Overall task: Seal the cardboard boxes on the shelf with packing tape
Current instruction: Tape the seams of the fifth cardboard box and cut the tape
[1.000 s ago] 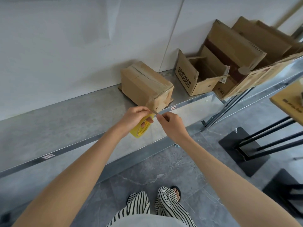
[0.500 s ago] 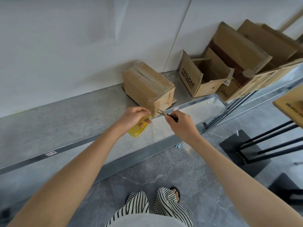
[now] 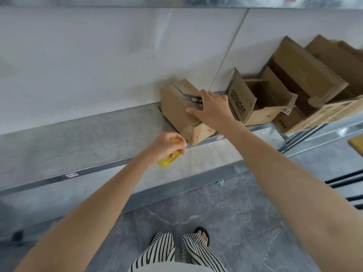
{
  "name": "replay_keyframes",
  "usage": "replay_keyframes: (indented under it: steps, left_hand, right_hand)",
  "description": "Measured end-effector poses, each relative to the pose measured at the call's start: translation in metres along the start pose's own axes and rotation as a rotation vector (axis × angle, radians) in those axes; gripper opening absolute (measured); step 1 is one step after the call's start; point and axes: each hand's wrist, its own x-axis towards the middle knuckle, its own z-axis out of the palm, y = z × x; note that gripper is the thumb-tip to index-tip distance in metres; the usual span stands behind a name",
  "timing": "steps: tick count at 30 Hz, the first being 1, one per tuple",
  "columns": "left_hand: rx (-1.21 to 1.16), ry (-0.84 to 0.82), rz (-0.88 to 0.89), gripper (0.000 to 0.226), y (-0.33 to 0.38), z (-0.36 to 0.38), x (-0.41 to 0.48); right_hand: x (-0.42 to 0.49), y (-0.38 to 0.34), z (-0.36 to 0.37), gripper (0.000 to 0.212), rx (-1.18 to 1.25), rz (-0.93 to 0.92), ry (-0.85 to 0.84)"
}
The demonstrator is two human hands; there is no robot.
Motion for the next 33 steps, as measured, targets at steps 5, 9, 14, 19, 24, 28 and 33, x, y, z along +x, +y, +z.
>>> replay_keyframes:
  steps: [5, 9, 14, 19, 24, 28, 33]
  left_hand:
    - [0.132, 0.081, 0.02, 0.005, 0.001, -0.003, -0.005]
    - [0.362, 0.252, -0.037, 0.004, 0.007, 0.005, -0.007]
    - [0.545, 0.422, -0.054, 0.014, 0.015, 0.009, -0.017]
    - [0.648, 0.49, -0.017, 0.023, 0.012, 0.01, -0.018]
    - [0.799, 0.564, -0.11, 0.025, -0.009, -0.013, -0.033]
    - [0.894, 0.679, -0.13, 0.032, -0.015, -0.023, -0.033]
    - [0.923, 0.638, -0.205, 0.049, -0.029, -0.034, -0.026]
  right_hand:
    - [0.006, 0.008, 0.012, 0.057, 0.135, -0.035, -0.03]
    - [0.008, 0.017, 0.012, 0.058, 0.104, -0.043, -0.011]
    - [0.01, 0.025, 0.013, 0.065, 0.096, -0.068, -0.027]
    - [0.011, 0.028, 0.015, 0.062, 0.131, -0.12, -0.031]
    - [0.011, 0.042, 0.018, 0.062, 0.206, -0.1, -0.039]
    - [0.014, 0.033, 0.018, 0.064, 0.177, -0.105, -0.037]
    - [0.014, 0.024, 0.022, 0.065, 0.212, -0.118, -0.067]
